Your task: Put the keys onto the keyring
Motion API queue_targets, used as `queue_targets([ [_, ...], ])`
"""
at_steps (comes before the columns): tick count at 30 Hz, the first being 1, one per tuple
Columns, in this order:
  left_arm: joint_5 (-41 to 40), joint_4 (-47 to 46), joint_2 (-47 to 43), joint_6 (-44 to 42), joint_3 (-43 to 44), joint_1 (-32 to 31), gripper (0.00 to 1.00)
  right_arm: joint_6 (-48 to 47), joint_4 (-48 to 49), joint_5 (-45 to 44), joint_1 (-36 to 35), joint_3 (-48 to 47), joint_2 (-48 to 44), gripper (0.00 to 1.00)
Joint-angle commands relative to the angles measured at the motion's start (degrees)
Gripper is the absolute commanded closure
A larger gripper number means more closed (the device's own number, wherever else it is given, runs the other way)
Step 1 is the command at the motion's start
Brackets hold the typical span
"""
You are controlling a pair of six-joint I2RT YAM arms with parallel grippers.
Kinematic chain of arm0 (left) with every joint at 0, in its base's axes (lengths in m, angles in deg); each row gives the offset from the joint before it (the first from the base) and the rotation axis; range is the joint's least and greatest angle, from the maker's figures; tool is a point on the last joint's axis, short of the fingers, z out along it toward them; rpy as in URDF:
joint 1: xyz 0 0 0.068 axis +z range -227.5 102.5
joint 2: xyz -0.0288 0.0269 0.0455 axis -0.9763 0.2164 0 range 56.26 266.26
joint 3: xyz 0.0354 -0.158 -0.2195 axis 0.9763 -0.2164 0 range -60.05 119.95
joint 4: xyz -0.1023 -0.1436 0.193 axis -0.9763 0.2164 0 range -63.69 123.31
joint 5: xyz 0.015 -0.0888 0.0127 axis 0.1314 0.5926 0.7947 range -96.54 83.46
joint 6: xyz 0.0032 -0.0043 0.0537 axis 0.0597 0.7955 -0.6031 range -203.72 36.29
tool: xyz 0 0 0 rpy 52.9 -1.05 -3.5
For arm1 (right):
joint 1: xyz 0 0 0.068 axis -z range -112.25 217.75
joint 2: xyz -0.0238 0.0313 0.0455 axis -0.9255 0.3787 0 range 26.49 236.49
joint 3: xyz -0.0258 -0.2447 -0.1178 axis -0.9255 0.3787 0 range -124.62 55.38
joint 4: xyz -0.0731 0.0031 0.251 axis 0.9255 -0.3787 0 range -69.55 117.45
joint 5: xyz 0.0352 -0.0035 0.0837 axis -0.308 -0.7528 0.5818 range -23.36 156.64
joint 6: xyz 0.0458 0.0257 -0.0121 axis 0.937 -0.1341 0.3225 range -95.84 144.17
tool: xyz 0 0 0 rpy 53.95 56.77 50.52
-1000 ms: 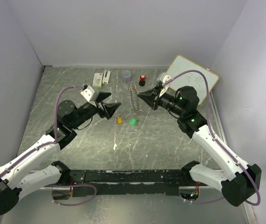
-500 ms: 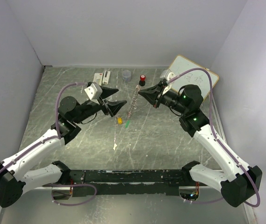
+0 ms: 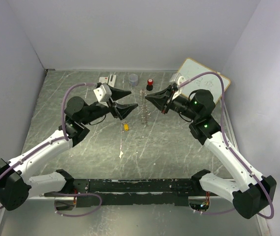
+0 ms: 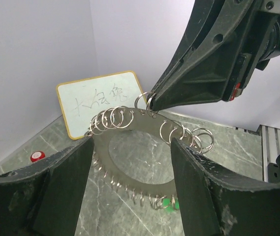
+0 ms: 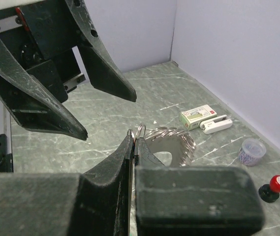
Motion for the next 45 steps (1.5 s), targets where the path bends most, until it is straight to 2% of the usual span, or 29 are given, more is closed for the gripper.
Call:
queue_targets([
  [1, 2.87, -3.17, 0.93, 0.34, 2.53, 0.28, 0.26, 0.74, 4.08, 0.68, 0.22, -2.10, -1.89, 1.00],
  [14, 4.83, -5.61, 3.73, 1.50, 4.53, 0.26, 0.30, 0.60, 3.47, 2.23, 0.22, -2.20, -2.50, 1.00],
  [34, 13.49, -7.99, 9.64, 2.38, 9.45, 0.27, 0.37, 0.52, 2.05, 6.92, 0.22, -2.22, -1.56, 1.00],
  [42, 17.46, -8.15, 11.88, 3.03, 11.61, 0.17, 0.58, 0.20, 1.38, 7.27, 0.22, -4.20, -1.37, 1.00],
  [45, 18.49, -7.44, 12.29, 3.08, 12.07, 0.09, 0.72, 0.09, 1.24, 7.03, 0.23, -4.26, -1.45, 1.00],
])
